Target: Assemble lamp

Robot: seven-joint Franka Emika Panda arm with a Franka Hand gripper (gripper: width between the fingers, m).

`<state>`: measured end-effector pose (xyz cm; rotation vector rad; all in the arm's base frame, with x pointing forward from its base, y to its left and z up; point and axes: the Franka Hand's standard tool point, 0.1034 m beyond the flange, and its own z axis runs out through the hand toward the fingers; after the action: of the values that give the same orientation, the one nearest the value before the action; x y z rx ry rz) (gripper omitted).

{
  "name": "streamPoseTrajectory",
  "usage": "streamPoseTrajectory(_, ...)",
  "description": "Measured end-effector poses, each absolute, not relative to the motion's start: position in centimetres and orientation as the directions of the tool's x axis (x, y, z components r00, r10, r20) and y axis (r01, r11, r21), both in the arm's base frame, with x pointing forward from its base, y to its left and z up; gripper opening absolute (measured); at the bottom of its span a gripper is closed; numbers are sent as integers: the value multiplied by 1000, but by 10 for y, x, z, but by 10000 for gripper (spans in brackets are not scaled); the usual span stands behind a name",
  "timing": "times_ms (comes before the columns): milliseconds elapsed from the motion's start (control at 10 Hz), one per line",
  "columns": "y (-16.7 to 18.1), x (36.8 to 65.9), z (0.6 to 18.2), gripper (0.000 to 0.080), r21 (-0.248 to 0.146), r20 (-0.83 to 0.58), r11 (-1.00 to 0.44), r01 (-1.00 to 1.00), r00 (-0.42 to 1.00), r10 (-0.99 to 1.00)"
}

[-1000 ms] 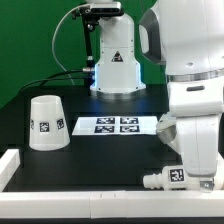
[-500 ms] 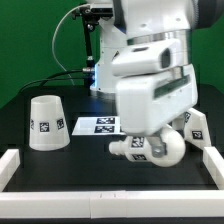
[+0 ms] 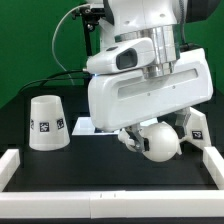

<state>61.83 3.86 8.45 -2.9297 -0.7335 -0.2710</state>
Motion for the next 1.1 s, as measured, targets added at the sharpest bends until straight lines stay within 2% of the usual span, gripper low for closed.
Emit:
streamPoseTrajectory(100,19,611,93,567,-73,215,-917,391,904,369)
streamPoseTrajectory(200,-5,591,100,567,-109,202,-967,229,958,204)
streamPoseTrajectory(300,-19,578,100,567,-138,183,-984,115,979,89)
streamPoseTrajectory(400,-27,571,97,567,-170,162,-985,-4,986,-32)
streamPoseTrajectory(600,-22,572,96,567,-193,137,-973,-126,979,-154)
streamPoseTrajectory(900,-27,568,92,567,-194,127,-970,-146,977,-172)
streamPoseTrajectory(1100,-56,543,72,567,-171,110,-973,-157,978,-177)
